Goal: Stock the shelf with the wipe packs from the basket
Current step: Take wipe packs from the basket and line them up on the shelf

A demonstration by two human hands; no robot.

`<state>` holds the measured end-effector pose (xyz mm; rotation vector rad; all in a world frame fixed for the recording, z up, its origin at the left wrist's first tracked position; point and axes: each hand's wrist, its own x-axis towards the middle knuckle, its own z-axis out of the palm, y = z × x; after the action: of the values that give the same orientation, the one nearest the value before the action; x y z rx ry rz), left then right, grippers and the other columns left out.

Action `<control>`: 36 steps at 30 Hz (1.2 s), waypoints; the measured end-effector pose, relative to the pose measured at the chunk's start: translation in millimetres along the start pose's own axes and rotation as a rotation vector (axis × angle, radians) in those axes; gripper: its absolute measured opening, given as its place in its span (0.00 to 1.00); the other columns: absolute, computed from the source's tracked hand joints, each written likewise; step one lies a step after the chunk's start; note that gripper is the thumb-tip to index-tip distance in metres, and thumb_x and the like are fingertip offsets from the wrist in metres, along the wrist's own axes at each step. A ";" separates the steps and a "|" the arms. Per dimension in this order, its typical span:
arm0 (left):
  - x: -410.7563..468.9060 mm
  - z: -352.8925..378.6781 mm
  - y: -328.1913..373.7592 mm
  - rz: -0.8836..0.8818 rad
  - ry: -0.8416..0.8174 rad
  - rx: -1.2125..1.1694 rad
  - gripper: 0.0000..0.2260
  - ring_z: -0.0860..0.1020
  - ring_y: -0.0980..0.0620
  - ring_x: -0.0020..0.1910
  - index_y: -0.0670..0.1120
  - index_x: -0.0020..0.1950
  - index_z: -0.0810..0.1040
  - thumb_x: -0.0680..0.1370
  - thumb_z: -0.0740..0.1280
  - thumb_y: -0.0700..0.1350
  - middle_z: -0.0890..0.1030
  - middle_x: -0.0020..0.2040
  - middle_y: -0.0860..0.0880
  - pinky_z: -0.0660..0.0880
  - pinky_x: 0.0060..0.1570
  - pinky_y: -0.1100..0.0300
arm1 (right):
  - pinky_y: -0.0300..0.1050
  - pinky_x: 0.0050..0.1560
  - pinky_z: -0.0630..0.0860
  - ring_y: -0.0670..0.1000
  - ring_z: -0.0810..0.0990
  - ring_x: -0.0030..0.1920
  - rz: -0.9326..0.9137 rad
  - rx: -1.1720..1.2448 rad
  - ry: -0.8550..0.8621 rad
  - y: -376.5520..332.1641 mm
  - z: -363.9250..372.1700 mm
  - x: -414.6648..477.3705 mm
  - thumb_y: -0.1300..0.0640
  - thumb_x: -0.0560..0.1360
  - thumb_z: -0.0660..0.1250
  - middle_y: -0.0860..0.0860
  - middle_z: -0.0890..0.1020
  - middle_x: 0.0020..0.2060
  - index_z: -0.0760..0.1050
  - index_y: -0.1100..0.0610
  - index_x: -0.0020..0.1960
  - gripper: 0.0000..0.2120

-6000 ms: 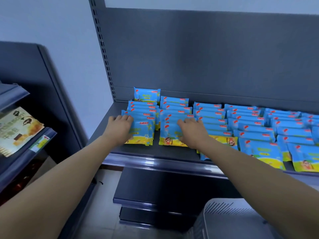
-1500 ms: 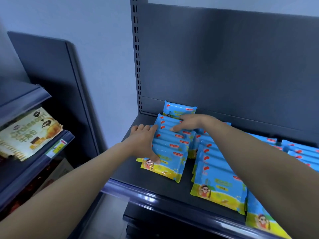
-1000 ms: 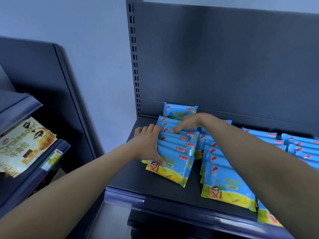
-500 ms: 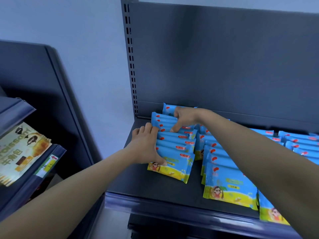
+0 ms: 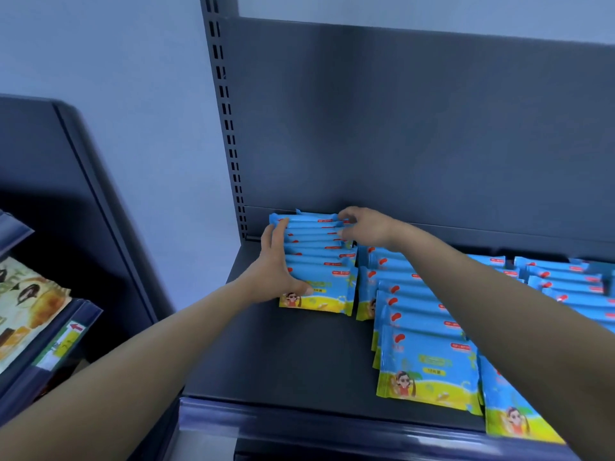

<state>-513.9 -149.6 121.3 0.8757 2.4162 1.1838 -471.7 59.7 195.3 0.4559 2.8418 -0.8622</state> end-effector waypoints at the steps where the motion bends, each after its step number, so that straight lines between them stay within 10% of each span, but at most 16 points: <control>1: 1.2 -0.1 -0.8 0.000 -0.006 -0.003 0.59 0.59 0.54 0.69 0.58 0.73 0.38 0.60 0.80 0.47 0.42 0.73 0.57 0.65 0.61 0.62 | 0.41 0.57 0.68 0.53 0.71 0.64 -0.002 0.018 0.005 0.2 1.9 0.8 0.56 0.77 0.62 0.53 0.69 0.68 0.62 0.55 0.72 0.24; 9: 7.1 -2.3 2.2 -0.056 -0.043 0.140 0.64 0.49 0.49 0.75 0.56 0.73 0.31 0.58 0.80 0.54 0.30 0.72 0.56 0.60 0.71 0.51 | 0.37 0.53 0.65 0.56 0.73 0.58 0.099 0.107 0.130 -6.7 17.2 10.9 0.52 0.80 0.55 0.58 0.54 0.72 0.55 0.53 0.76 0.25; 14: 17.7 -24.0 -0.5 -0.099 -0.153 0.118 0.65 0.47 0.50 0.75 0.61 0.72 0.32 0.54 0.81 0.56 0.27 0.71 0.58 0.58 0.70 0.54 | 0.42 0.60 0.66 0.55 0.64 0.69 0.142 0.087 0.125 -6.8 24.4 16.1 0.46 0.79 0.58 0.58 0.66 0.69 0.60 0.59 0.73 0.28; 26: 24.4 -19.6 -0.1 0.006 -0.204 0.092 0.57 0.58 0.52 0.71 0.56 0.75 0.40 0.61 0.80 0.50 0.38 0.73 0.60 0.66 0.67 0.56 | 0.45 0.45 0.78 0.50 0.78 0.41 0.127 0.382 0.281 -11.4 30.4 26.4 0.53 0.75 0.67 0.52 0.79 0.42 0.77 0.58 0.50 0.09; 36: 8.5 -7.7 -9.0 0.038 -0.122 0.074 0.53 0.64 0.58 0.66 0.57 0.75 0.45 0.62 0.78 0.48 0.46 0.74 0.57 0.69 0.55 0.72 | 0.47 0.57 0.73 0.53 0.74 0.57 0.237 0.514 0.168 -2.3 28.0 19.7 0.49 0.80 0.56 0.54 0.74 0.61 0.66 0.61 0.67 0.21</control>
<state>-527.8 -153.0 118.8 0.9900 2.3676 1.0277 -489.9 47.0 169.1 0.9405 2.6006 -1.5639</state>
